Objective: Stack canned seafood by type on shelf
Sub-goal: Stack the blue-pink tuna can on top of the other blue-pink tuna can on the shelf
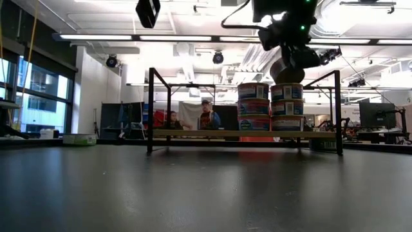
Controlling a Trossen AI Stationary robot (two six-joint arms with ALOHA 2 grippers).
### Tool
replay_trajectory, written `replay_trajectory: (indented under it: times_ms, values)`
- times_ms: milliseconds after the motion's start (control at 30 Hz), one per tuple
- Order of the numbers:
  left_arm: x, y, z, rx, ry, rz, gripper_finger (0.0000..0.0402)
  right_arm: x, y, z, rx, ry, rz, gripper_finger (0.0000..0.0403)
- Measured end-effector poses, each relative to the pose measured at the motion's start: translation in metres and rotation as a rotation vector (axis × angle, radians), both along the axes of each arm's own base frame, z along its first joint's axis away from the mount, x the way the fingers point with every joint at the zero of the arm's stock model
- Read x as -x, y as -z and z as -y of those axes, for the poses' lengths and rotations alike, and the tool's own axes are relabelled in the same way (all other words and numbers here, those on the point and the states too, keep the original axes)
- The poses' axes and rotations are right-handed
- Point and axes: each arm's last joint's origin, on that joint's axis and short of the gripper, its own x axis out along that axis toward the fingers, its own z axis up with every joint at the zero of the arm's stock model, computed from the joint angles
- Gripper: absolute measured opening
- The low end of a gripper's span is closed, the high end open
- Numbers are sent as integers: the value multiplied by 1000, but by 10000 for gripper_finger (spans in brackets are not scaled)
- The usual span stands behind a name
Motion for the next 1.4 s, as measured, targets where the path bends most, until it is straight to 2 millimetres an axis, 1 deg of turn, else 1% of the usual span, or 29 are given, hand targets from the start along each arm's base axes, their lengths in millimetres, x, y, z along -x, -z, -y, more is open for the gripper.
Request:
replay_trajectory:
  times_ms: [100,300,567,1267,1400]
  values:
    - [0,0,0,2,0,-1,0,-2,0,4,-8,8,29,193]
    - [0,1,0,31,-4,-8,0,-2,1,5,-98,24,58,196]
    - [0,1,0,30,-11,-11,0,-2,1,4,-96,48,94,198]
    - [0,4,-1,19,-23,-36,0,-2,2,3,-113,32,69,200]
    - [0,4,-1,19,-23,-37,0,-2,3,2,-142,33,75,215]
